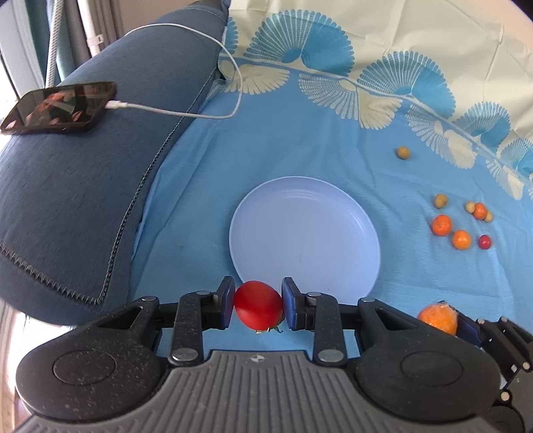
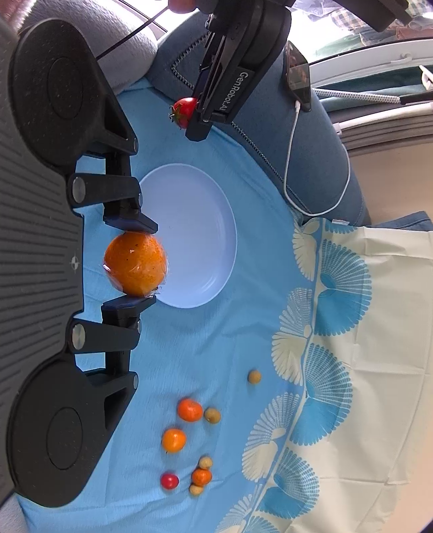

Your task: Organize fruits

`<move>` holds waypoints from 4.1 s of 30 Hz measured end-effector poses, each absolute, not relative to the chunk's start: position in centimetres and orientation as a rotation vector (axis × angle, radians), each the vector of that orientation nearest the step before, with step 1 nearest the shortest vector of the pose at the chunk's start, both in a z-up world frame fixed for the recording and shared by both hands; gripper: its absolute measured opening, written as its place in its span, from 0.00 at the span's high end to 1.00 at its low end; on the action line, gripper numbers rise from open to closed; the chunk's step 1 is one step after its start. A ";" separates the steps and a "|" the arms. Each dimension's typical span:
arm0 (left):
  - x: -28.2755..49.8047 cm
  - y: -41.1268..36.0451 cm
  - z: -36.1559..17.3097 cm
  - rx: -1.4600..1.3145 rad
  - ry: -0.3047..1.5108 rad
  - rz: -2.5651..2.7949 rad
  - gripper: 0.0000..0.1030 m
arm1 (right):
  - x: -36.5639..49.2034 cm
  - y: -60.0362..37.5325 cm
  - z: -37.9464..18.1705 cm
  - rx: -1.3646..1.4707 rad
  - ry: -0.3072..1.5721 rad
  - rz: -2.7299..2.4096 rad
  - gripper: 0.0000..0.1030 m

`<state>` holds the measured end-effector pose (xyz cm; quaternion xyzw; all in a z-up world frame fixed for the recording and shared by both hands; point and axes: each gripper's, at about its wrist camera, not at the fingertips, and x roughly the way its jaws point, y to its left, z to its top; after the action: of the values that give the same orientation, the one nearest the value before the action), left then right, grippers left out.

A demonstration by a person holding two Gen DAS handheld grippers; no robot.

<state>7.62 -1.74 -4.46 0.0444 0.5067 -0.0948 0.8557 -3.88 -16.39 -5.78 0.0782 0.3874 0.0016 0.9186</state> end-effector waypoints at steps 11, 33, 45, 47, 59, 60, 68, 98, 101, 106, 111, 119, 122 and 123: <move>11.1 -2.7 -8.3 0.124 1.117 -0.203 0.67 | 1.1 -15.6 -8.9 0.087 0.837 0.032 0.61; 12.9 -0.5 -8.0 0.099 1.100 -0.115 0.00 | 3.5 -14.7 -8.9 0.004 0.842 0.048 0.08; 4.9 2.3 -4.7 0.071 1.065 -0.094 0.00 | -6.2 -15.4 -4.9 0.184 0.806 -0.032 0.01; 3.9 2.1 -4.1 0.070 1.050 -0.111 0.00 | -6.9 -15.5 -4.3 0.180 0.791 -0.043 0.01; -1.3 1.1 -1.6 0.111 0.954 -0.151 0.00 | -11.1 -15.9 -2.0 0.204 0.709 -0.083 0.01; -1.5 1.2 -1.5 0.109 0.951 -0.153 0.00 | -11.2 -16.0 -1.9 0.208 0.705 -0.087 0.01; -1.9 1.3 -1.1 0.113 0.942 -0.158 0.00 | -11.8 -15.9 -1.6 0.222 0.694 -0.094 0.01; -1.7 1.0 -1.2 0.114 0.950 -0.165 0.00 | -11.4 -15.9 -1.9 0.221 0.709 -0.091 0.01; -1.8 1.0 -1.2 0.114 0.950 -0.166 0.00 | -11.4 -15.9 -1.9 0.218 0.709 -0.089 0.01; -1.7 1.0 -1.2 0.114 0.950 -0.166 0.00 | -11.4 -15.8 -2.0 0.217 0.709 -0.088 0.01; -1.7 1.0 -1.1 0.113 0.950 -0.169 0.00 | -11.4 -15.8 -2.0 0.217 0.709 -0.088 0.01; -1.7 1.0 -1.1 0.113 0.950 -0.167 0.00 | -11.3 -15.8 -2.0 0.217 0.709 -0.088 0.01; -1.7 1.0 -1.1 0.113 0.951 -0.169 0.00 | -11.3 -15.8 -2.0 0.218 0.710 -0.088 0.01; -1.7 1.0 -1.1 0.113 0.950 -0.169 0.00 | -11.3 -15.8 -2.0 0.218 0.710 -0.088 0.01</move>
<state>-1.73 1.02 -1.08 0.0545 0.4567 -0.0814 0.8842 -11.27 -15.78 -2.00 0.1066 0.3470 -0.0429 0.9308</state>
